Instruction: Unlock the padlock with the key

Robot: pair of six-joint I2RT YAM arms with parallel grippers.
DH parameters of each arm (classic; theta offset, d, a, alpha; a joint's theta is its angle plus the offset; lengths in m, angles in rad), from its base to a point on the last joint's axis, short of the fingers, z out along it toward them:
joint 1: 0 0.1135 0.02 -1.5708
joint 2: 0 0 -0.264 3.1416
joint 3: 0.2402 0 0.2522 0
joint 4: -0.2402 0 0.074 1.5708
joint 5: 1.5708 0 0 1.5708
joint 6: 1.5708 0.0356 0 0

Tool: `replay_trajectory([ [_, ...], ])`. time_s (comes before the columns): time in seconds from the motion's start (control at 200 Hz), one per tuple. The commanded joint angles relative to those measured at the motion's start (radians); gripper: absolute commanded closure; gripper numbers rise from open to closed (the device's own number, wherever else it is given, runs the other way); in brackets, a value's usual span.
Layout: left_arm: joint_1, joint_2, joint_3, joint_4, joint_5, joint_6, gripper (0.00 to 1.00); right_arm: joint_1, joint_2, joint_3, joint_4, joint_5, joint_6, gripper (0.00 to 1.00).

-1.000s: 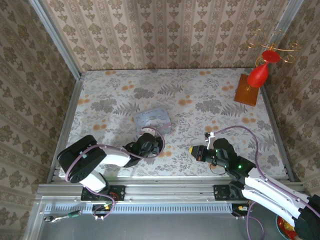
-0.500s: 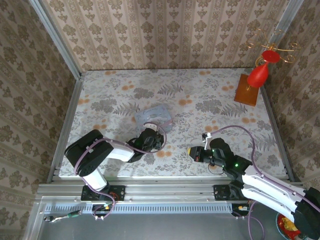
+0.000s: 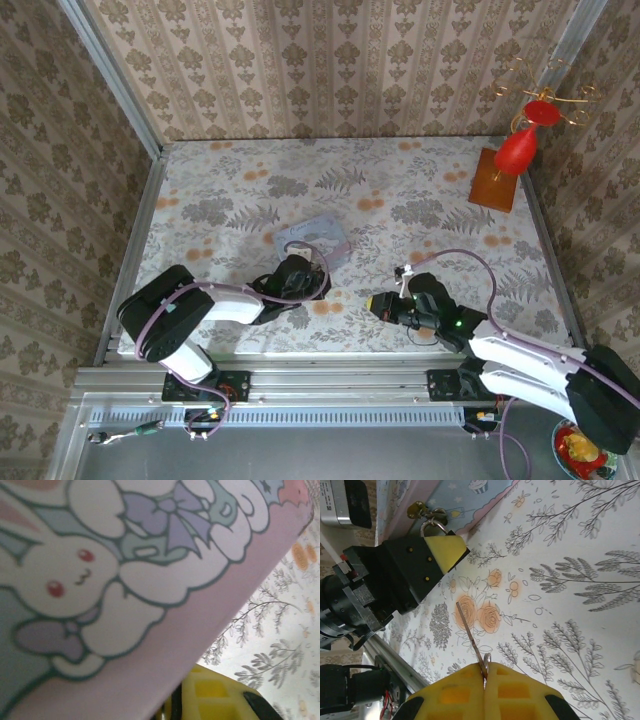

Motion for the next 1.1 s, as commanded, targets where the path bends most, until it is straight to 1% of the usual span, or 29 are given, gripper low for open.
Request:
replay_trajectory([
  [0.0, 0.0, -0.016, 0.025, 0.069, 0.085, -0.157, 0.95, 0.003, 0.061, 0.004, 0.15, -0.069, 0.055, 1.0],
  [0.12, 0.009, 0.006, 0.008, 0.184, 0.134, -0.248, 0.95, 0.002, 0.136, 0.011, 0.232, -0.119, 0.084, 1.0],
  [0.165, 0.011, 0.005, 0.001, 0.22, 0.143, -0.257, 0.95, -0.005, 0.155, 0.007, 0.256, -0.138, 0.091, 1.0],
  [0.215, 0.012, -0.003, 0.004, 0.21, 0.145, -0.262, 0.95, -0.029, 0.168, 0.005, 0.258, -0.171, 0.096, 1.0],
  [0.315, 0.011, -0.013, 0.027, 0.176, 0.16, -0.246, 0.95, -0.076, 0.191, 0.008, 0.276, -0.198, 0.116, 1.0],
  [0.41, 0.012, -0.006, 0.026, 0.211, 0.178, -0.269, 0.95, -0.08, 0.242, 0.041, 0.312, -0.252, 0.115, 1.0],
  [0.55, 0.014, 0.001, 0.018, 0.283, 0.193, -0.301, 0.95, -0.088, 0.325, 0.038, 0.404, -0.297, 0.147, 1.0],
  [0.64, 0.018, 0.0, 0.024, 0.292, 0.203, -0.31, 0.95, -0.098, 0.359, 0.026, 0.473, -0.32, 0.181, 1.0],
  [0.745, 0.018, 0.002, 0.028, 0.316, 0.214, -0.322, 0.95, -0.108, 0.365, 0.028, 0.485, -0.335, 0.185, 1.0],
  [0.935, 0.019, 0.004, 0.032, 0.341, 0.227, -0.341, 0.95, -0.146, 0.33, 0.03, 0.478, -0.359, 0.187, 1.0],
  [1.095, 0.017, 0.003, 0.016, 0.406, 0.222, -0.4, 0.95, -0.182, 0.318, 0.023, 0.498, -0.406, 0.205, 1.0],
])
